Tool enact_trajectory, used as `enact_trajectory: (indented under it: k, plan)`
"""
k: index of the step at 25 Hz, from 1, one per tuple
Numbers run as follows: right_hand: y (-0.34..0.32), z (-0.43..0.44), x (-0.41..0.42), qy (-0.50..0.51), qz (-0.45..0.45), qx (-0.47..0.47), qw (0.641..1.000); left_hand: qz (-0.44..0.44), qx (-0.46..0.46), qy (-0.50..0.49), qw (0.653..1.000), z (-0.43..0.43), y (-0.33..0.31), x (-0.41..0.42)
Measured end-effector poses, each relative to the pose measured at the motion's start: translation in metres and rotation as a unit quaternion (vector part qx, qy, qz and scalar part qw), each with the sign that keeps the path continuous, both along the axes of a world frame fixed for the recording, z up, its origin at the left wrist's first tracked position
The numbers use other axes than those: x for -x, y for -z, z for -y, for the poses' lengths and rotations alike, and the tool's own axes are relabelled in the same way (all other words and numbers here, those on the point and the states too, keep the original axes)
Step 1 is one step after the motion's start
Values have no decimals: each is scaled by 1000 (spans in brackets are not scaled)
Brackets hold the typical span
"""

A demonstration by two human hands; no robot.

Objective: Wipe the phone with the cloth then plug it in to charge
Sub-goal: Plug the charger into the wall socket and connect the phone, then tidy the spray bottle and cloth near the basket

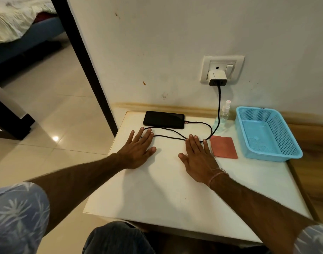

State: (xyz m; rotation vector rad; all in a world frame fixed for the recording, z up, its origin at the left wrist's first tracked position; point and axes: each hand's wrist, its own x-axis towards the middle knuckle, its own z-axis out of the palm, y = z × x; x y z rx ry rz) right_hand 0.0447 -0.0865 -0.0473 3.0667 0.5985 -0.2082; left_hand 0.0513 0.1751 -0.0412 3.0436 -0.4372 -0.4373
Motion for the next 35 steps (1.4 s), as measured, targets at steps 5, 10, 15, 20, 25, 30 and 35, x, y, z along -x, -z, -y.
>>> enact_trajectory:
  k: [5,10,15,20,25,30,35]
  plan:
    - [0,-4,-9,8,-14,-3,1000,-23,4,-21,1000,2,3,-1]
    - [-4,-1,-8,-6,-17,-8,1000,-31,3,-25,999,4,2,-1]
    - [-12,4,0,-19,-9,-25,999,-34,7,-28,999,7,-6,8]
    - [-26,15,28,-33,-20,-72,997,-45,26,-23,998,30,-19,28]
    - [-24,39,63,32,-60,-152,986,-85,119,-25,989,84,-27,52]
    - [-23,67,77,85,-59,-215,971,-130,209,-35,968,151,-28,74]
    - [-56,80,37,228,-44,-384,894,-164,461,-118,864,208,-62,63]
